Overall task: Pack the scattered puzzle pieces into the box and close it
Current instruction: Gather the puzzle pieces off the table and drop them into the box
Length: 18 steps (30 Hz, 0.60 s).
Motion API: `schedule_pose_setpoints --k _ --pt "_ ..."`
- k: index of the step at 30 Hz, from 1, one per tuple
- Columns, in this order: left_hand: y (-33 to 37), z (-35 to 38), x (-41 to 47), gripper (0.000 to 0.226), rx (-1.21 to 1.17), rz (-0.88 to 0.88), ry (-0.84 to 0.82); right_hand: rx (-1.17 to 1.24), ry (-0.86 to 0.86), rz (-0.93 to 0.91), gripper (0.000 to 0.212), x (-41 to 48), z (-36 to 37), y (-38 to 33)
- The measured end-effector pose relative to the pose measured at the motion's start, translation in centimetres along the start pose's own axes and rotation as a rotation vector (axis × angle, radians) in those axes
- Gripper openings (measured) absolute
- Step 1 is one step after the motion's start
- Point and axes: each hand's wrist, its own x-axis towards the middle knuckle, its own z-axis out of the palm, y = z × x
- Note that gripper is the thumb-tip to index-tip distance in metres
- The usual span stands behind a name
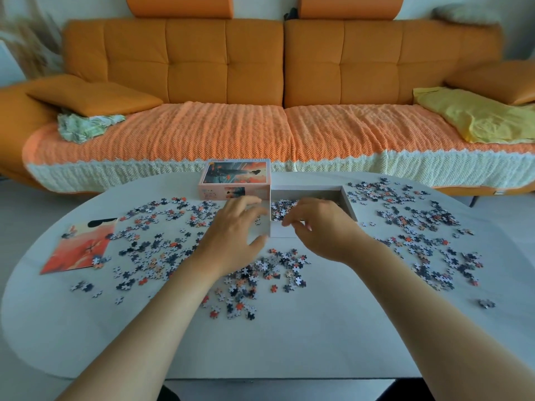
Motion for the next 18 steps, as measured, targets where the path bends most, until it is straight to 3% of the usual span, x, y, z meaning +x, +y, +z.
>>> schedule_pose_setpoints --k 3,5,8,10,18 --pt "-0.5 -0.8 -2.5 0.075 -0.029 -0.102 -0.296 0.003 -0.206 0.023 0.023 -0.9 -0.3 -1.5" --pt "-0.9 -0.9 -4.0 0.102 -0.002 -0.145 -0.496 -0.091 -0.386 0.094 0.043 -1.7 -0.1 -1.8" --pt "-1.4 -0.7 -5.9 0.123 0.042 -0.149 -0.587 -0.167 -0.557 0.212 0.079 -2.7 0.4 -2.1" --pt "-1.7 -0.3 -6.6 0.120 0.050 -0.128 -0.551 -0.157 -0.588 0.246 0.084 -2.9 0.9 -2.3" --pt "0.2 0.9 -6.8 0.066 -0.187 -0.126 -0.302 0.050 -0.472 0.282 0.043 -1.8 3.0 -4.1"
